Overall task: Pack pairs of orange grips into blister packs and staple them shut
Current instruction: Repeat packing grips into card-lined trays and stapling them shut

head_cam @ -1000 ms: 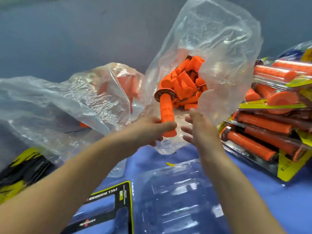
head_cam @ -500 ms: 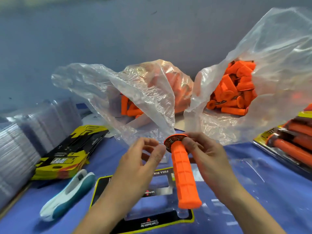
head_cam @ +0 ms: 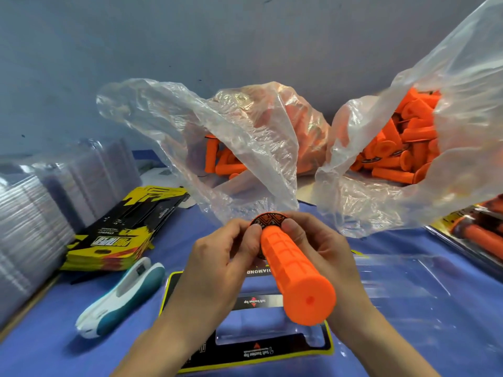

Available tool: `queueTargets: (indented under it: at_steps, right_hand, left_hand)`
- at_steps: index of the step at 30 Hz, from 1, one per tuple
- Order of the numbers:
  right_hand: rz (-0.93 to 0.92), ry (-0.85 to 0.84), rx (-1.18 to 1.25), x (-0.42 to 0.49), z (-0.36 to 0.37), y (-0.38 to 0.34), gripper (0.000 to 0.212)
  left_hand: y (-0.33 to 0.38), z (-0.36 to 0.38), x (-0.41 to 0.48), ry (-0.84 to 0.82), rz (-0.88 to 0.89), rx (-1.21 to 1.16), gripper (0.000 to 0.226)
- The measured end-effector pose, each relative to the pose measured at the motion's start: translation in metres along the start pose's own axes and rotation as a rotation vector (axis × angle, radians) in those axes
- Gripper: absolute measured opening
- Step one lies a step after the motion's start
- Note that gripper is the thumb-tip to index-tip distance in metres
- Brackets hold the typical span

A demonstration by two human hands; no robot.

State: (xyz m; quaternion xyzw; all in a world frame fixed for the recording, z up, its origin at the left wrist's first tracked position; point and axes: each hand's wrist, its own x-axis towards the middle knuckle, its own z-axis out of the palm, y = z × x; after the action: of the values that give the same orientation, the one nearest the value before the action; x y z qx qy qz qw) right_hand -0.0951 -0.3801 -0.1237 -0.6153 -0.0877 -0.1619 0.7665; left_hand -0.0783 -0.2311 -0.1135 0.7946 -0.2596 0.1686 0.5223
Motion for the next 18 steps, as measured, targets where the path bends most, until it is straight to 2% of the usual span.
queueTargets:
  at_steps: [4, 6, 9, 12, 15, 18]
  right_hand:
    - [-0.006, 0.011, -0.002, -0.001, 0.009, 0.003, 0.018]
    - [0.006, 0.008, -0.018, -0.001, 0.011, 0.004, 0.018]
    - [0.016, 0.013, -0.027, 0.001, 0.013, 0.005, 0.016]
    - [0.015, 0.017, -0.043, 0.000, 0.017, 0.003, 0.017]
    - [0.026, -0.002, -0.047, -0.004, 0.020, 0.002, 0.019]
    - [0.028, -0.014, -0.059, -0.005, 0.022, 0.002, 0.021]
  left_hand:
    - [-0.002, -0.007, -0.006, 0.020, 0.002, 0.004, 0.030]
    - [-0.004, -0.009, -0.008, 0.005, -0.051, -0.053, 0.031]
    - [-0.009, -0.014, -0.009, -0.111, -0.138, -0.187, 0.024]
    - [-0.019, -0.021, -0.008, -0.179, -0.155, -0.184, 0.026]
    - [-0.030, -0.025, -0.005, -0.173, -0.192, -0.140, 0.007]
    - [-0.035, -0.028, -0.004, -0.165, -0.253, -0.148, 0.026]
